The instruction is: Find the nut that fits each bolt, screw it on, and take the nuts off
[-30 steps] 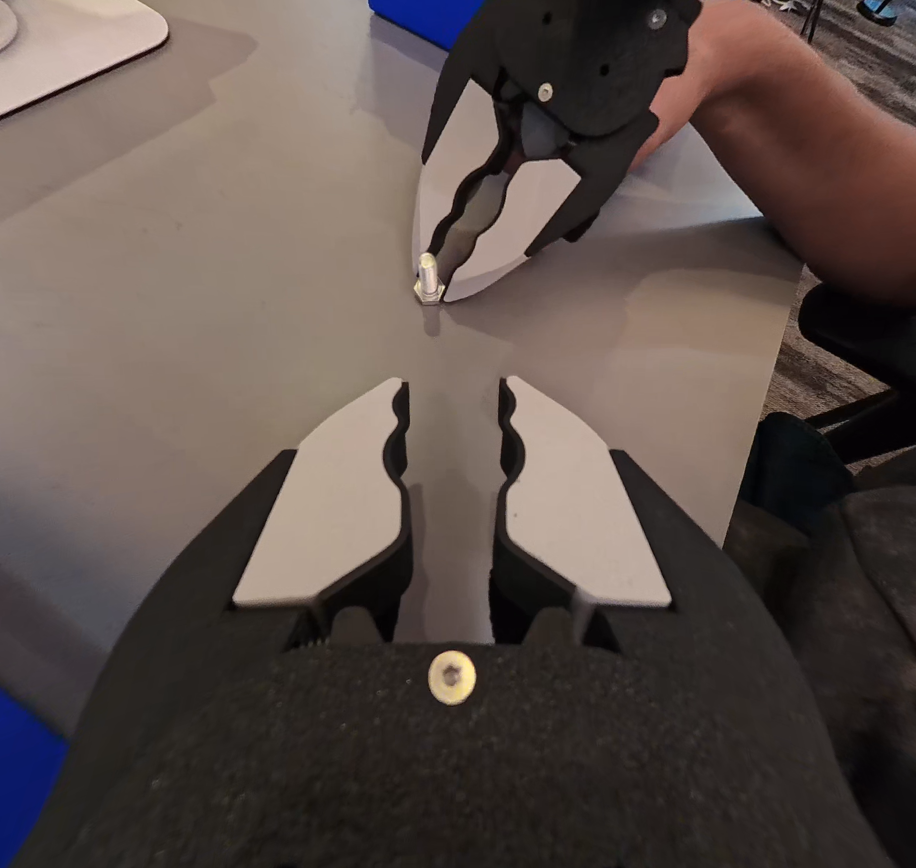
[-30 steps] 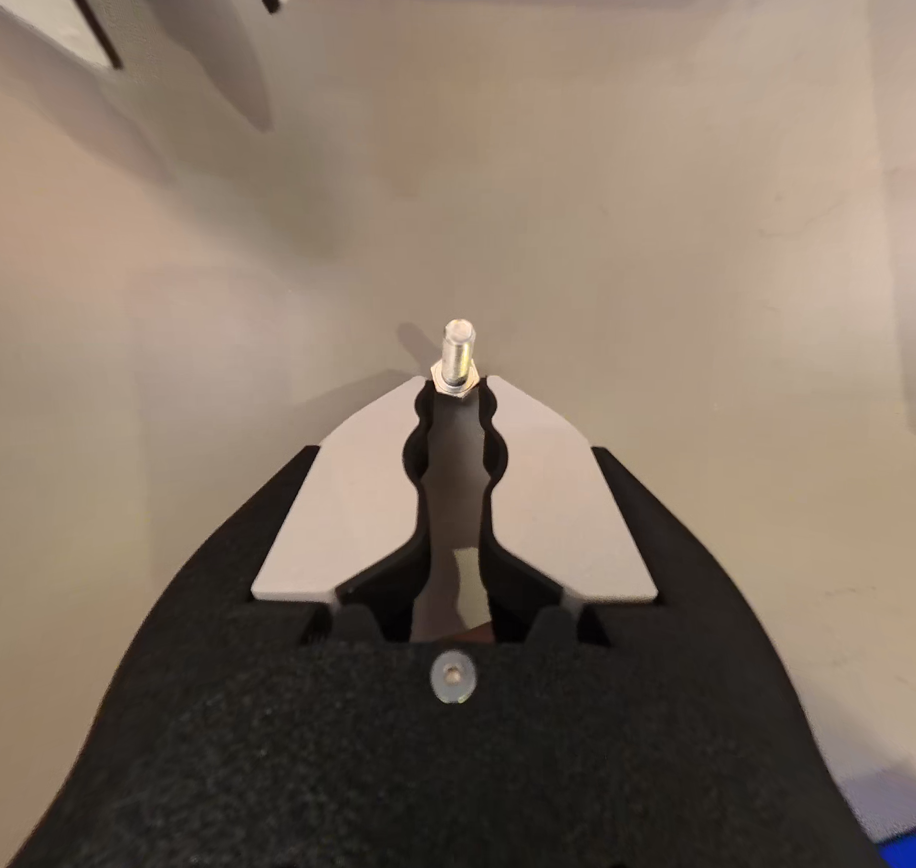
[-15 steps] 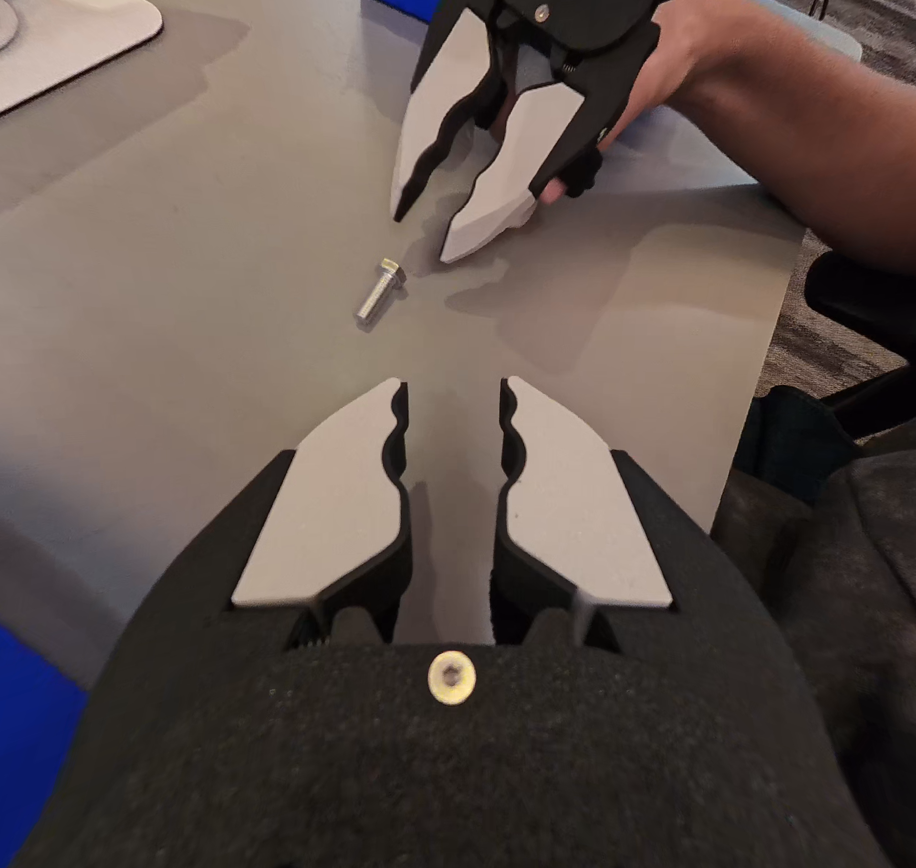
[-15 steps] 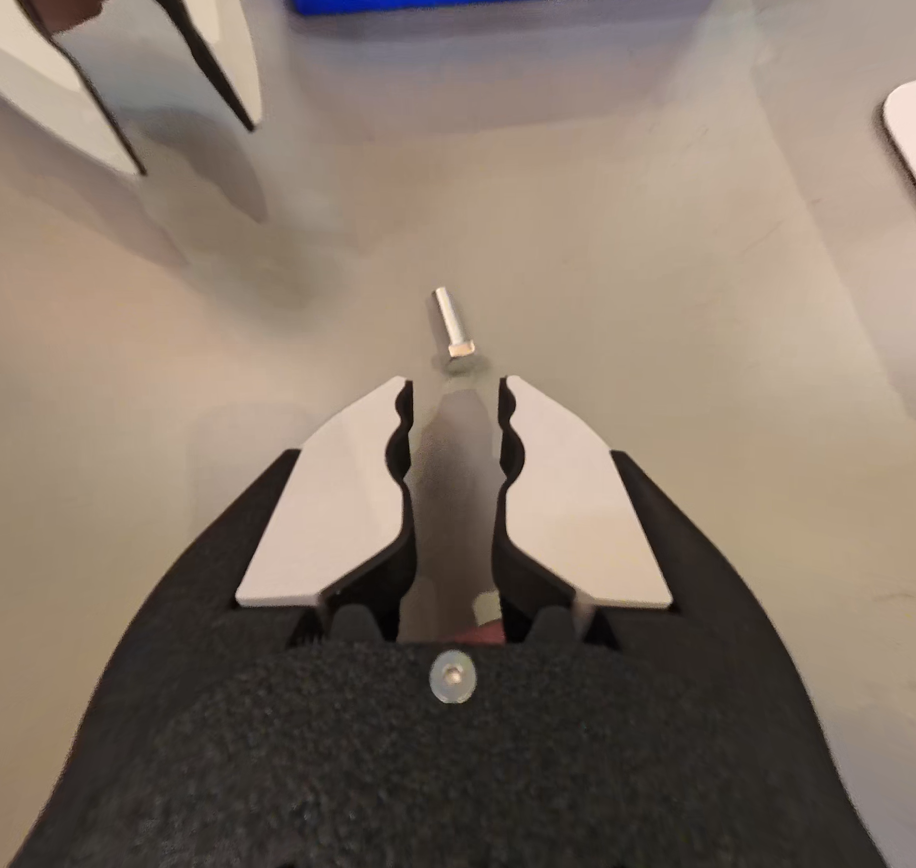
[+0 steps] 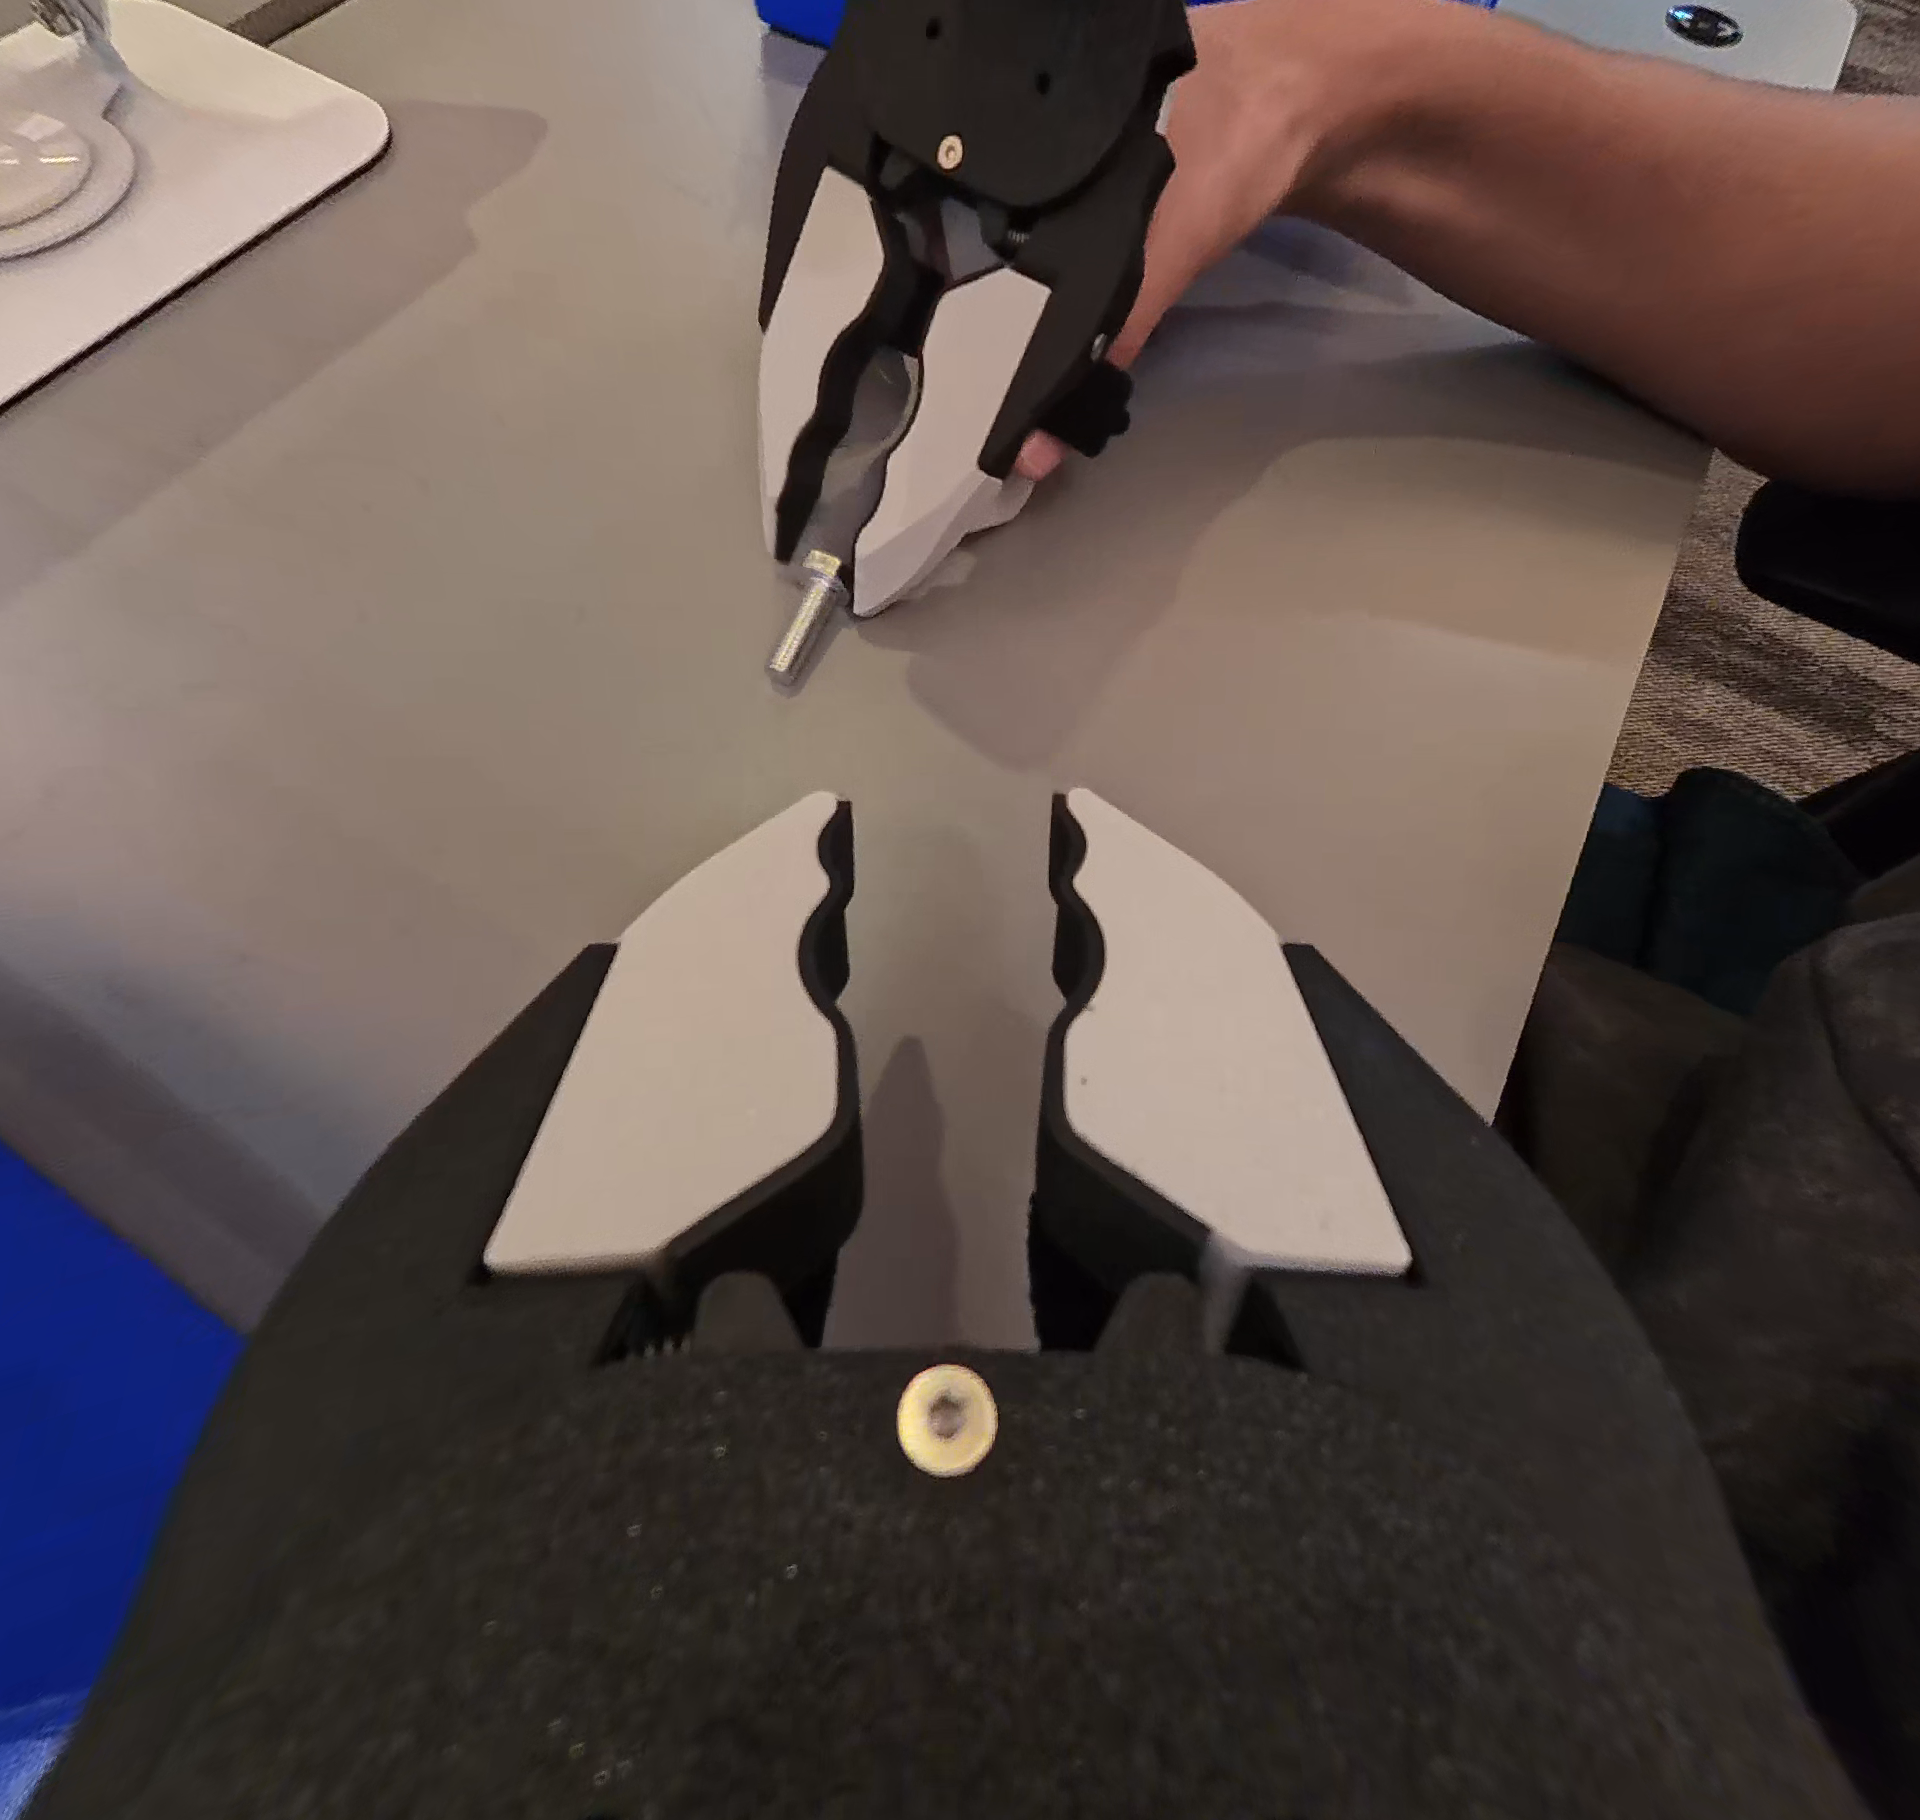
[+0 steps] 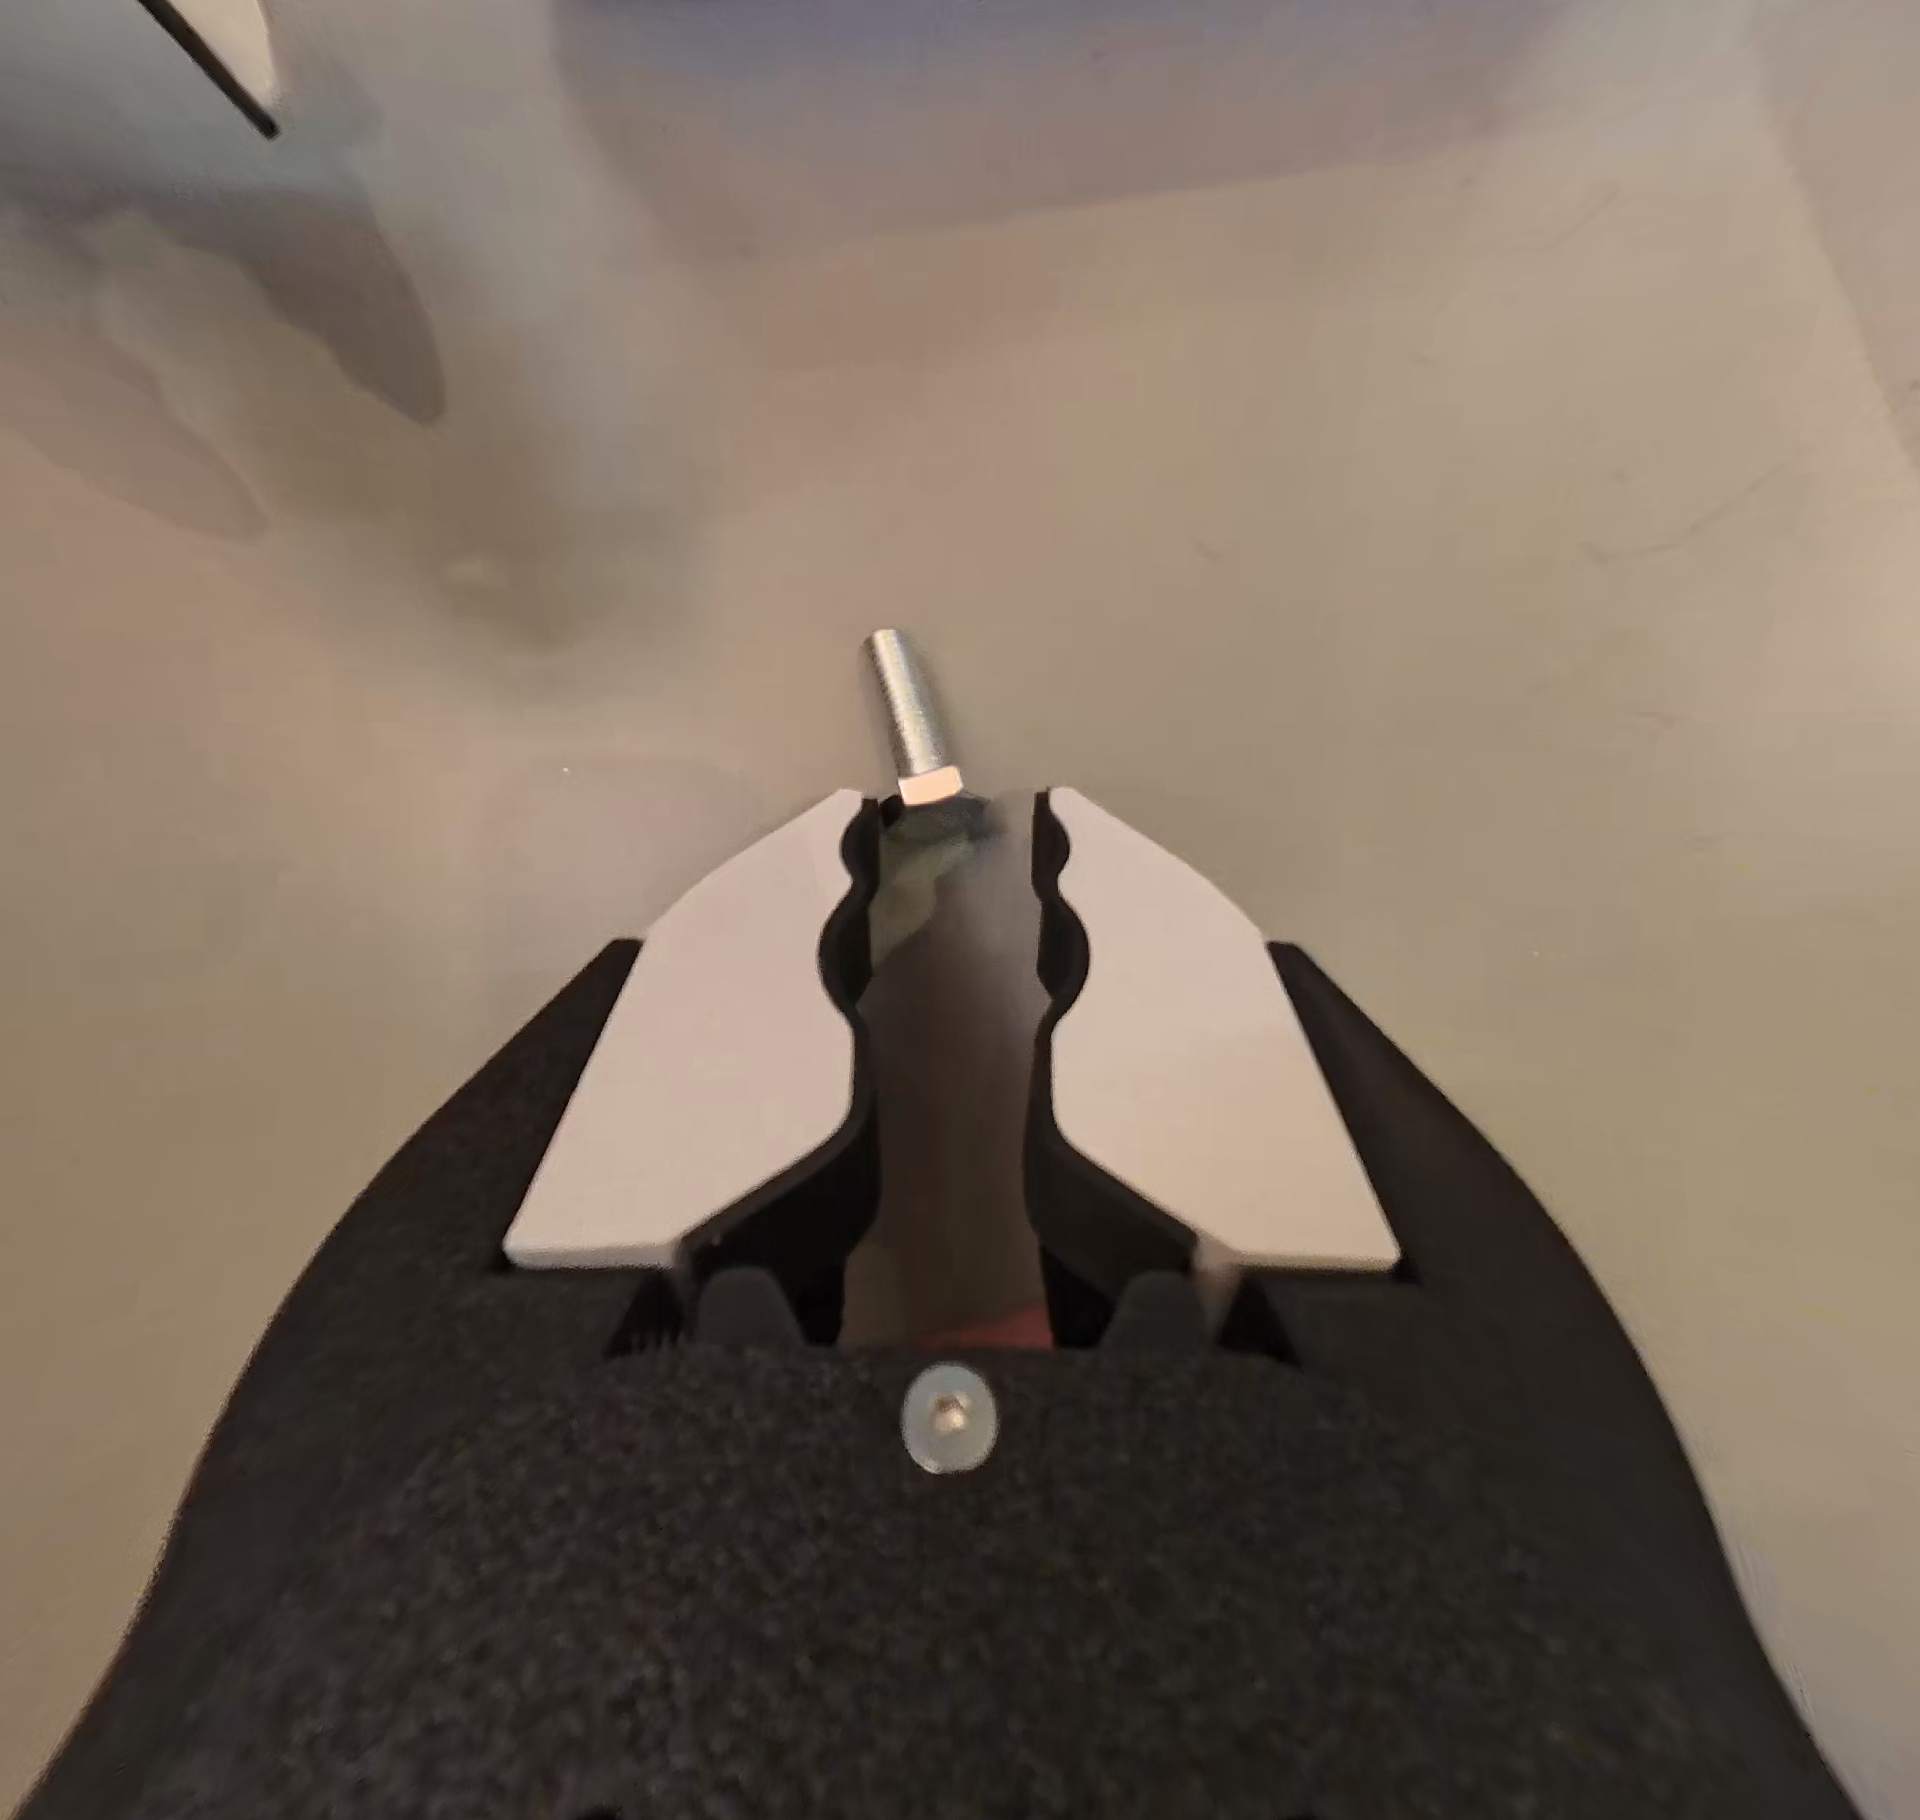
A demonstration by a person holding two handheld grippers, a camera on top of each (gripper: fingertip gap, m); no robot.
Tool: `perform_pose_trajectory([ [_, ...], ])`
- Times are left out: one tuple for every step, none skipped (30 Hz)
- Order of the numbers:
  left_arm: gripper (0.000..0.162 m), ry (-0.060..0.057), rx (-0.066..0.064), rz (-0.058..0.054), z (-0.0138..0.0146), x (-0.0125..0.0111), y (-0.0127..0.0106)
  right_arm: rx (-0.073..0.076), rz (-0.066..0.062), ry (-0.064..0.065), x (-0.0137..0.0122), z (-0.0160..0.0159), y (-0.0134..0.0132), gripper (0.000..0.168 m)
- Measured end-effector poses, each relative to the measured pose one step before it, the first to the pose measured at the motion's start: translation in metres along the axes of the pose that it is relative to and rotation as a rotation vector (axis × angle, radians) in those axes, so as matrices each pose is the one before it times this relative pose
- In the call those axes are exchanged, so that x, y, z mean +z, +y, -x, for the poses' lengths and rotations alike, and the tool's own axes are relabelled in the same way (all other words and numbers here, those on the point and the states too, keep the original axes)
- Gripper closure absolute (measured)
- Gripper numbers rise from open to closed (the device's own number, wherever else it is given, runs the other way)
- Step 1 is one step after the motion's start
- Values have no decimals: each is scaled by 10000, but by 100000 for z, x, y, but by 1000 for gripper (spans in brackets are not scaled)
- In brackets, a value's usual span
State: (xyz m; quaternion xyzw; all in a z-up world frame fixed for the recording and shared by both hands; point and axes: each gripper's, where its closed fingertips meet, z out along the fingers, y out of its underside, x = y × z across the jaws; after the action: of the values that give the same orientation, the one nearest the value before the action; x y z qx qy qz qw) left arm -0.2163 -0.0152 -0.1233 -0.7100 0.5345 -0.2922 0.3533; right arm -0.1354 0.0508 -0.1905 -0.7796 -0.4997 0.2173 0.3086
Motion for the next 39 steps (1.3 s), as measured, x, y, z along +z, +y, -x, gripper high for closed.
perform_pose_trajectory([
  [126, 66, 34, 7, -143, 55, -30, 118, 26, -106, 9, 2, 93, 140],
  [126, 58, 26, 7, -129, 77, -21, 112, -17, -120, 13, 30, 4, 141],
  [126, 42, 26, 14, -100, 93, -3, 107, -9, -104, 34, -19, -20, 141],
  [126, 41, 29, 29, -97, 102, 27, 78, -79, -98, -2, -32, -127, 144],
  [126, 35, 32, 27, -77, 106, 21, 71, -62, -121, 23, 17, -114, 150],
  [126, 30, 38, 22, -54, 103, 19, 14, -9, -136, 42, 67, -80, 151],
  [126, 18, 45, 33, -21, 95, 44, -115, -6, 1, 46, -8, -94, 159],
  [126, -14, 48, 45, 54, 77, 52, -312, -303, 143, -183, -57, -490, 162],
  [126, -54, 29, 33, 131, 34, 36, -265, -518, 84, -365, 56, -767, 162],
  [126, -50, -9, -12, 141, 0, -25, 33, -527, -85, -489, 153, -809, 162],
  [126, 6, -49, -53, 72, -44, -86, 172, -348, -295, -520, 384, -582, 162],
  [126, 53, -78, -67, 4, -55, -104, 160, -224, -135, -488, 184, -397, 162],
  [126, 62, -100, -48, 12, -23, -67, 38, -141, 215, -437, -252, -240, 162],
  [126, 44, -112, -25, 30, 3, -33, -24, -30, 236, -367, -242, -57, 162],
  [126, 39, -91, -25, 29, 33, -18, -39, 24, 290, -292, -295, 47, 162],
  [126, 54, -64, -11, -26, 75, 28, -42, 47, 283, -215, -278, 124, 162],
  [126, 54, -41, 33, -66, 119, 110, -59, 109, 221, -89, -214, 271, 162],
  [126, 15, -11, 67, -28, 121, 151, 2, 120, 248, -43, -298, 329, 162],
  [126, -21, 22, 66, -20, 123, 143, 0, 263, 298, -8, -370, 513, 162],
  [126, -30, 50, 64, -41, 100, 124, -154, 425, 411, 28, -438, 713, 162],
  [126, -39, 64, 70, -22, 78, 106, -191, 424, 497, 3, -434, 635, 162],
  [126, -60, 62, 67, 6, 72, 106, -35, 245, 280, -43, -77, 344, 162],
  [126, -62, 52, 58, 33, 67, 99, 154, 124, 12, -65, 225, 133, 162],
  [125, -30, 34, 66, 21, 77, 131, 224, 167, 173, -38, -89, 156, 162],
  [125, -6, 3, 62, 0, 90, 141, 111, 126, 380, -20, -410, 90, 162],
  [125, 0, -22, 33, 22, 86, 119, 214, 185, 386, 18, -508, 155, 162],
  [125, 2, -38, 20, 42, 79, 101, 268, 188, 330, 48, -401, 158, 162],
  [125, -2, -44, 24, 70, 50, 111, 171, 24, 458, -14, -432, -44, 162],
  [125, -13, -52, 20, 93, 7, 90, 249, -3, 463, -60, -339, -21, 162],
  [125, -11, -61, 3, 88, -47, 83, 389, 117, 308, -54, -39, 190, 162],
  [125, 1, -56, -29, 64, -89, 30, 331, 62, 136, -33, 337, 251, 162],
  [125, 18, -46, -50, 55, -116, -5, 232, 107, 47, -21, 502, 345, 162],
  [125, 13, -46, -54, 56, -119, -32, 117, 245, 52, -34, 470, 430, 162],
  [125, 0, -45, -56, 92, -107, -46, 19, 154, 120, -99, 357, 225, 162],
  [125, -7, -39, -38, 105, -75, -33, 118, 112, 271, -170, 34, 136, 162],
  [125, -34, -30, -13, 130, -65, -9, 180, 151, 251, -141, -50, 198, 162],
  [125, -76, -21, -11, 166, -73, 14, 217, 113, 143, -87, 39, 199, 162],
  [125, -87, -11, -10, 170, -70, 27, 301, 64, 55, -14, 117, 236, 162],
  [125, -67, -5, -2, 127, -71, 37, 251, 82, -56, 70, 260, 339, 162],
])
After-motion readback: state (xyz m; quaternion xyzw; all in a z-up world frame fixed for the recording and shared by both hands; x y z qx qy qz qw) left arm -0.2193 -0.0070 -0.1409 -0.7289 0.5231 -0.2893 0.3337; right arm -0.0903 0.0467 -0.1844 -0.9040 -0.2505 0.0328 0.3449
